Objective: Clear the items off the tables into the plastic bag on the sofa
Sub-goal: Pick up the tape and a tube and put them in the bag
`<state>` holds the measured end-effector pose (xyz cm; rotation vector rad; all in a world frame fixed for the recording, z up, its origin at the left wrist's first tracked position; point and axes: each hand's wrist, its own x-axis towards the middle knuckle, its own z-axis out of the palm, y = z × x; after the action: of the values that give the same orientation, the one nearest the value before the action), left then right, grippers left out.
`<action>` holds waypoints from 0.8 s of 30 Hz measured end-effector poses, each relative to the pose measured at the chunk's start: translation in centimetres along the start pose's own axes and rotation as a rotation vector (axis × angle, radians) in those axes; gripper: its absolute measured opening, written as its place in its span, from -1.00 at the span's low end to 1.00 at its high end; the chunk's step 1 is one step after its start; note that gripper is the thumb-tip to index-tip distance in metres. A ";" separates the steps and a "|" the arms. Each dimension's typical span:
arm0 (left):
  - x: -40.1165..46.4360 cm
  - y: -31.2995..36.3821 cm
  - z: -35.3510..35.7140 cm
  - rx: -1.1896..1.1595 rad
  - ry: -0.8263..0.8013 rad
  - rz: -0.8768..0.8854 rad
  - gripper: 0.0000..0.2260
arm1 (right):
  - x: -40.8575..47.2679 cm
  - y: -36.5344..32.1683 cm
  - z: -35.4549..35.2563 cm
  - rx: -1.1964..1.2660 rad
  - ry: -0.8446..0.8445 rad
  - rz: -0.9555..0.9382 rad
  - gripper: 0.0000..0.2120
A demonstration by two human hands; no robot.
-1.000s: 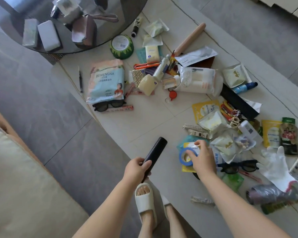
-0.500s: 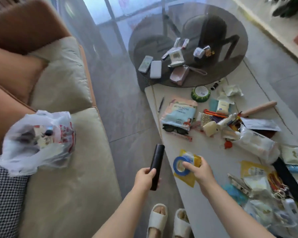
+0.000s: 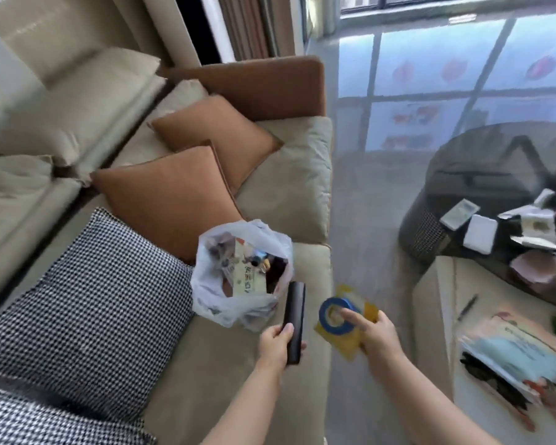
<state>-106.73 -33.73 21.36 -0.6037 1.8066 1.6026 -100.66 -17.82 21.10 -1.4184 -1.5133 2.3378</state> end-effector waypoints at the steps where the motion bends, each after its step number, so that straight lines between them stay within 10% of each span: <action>1: 1.0 1.4 -1.5 -0.027 0.019 0.011 -0.87 | 0.7 -0.6 2.5 -0.013 -0.030 -0.001 -0.62; 14: 16.3 10.3 -9.9 -0.213 0.173 -0.171 -0.82 | 10.4 -1.6 22.8 -0.488 -0.015 -0.146 -0.72; 24: 25.0 9.8 -10.0 0.277 0.438 -0.217 -0.64 | 17.4 2.1 26.6 -0.780 -0.014 -0.108 -0.71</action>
<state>-132.48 -40.23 10.60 -1.0381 2.1407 1.1076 -128.24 -30.12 11.00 -1.3434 -2.5896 1.7463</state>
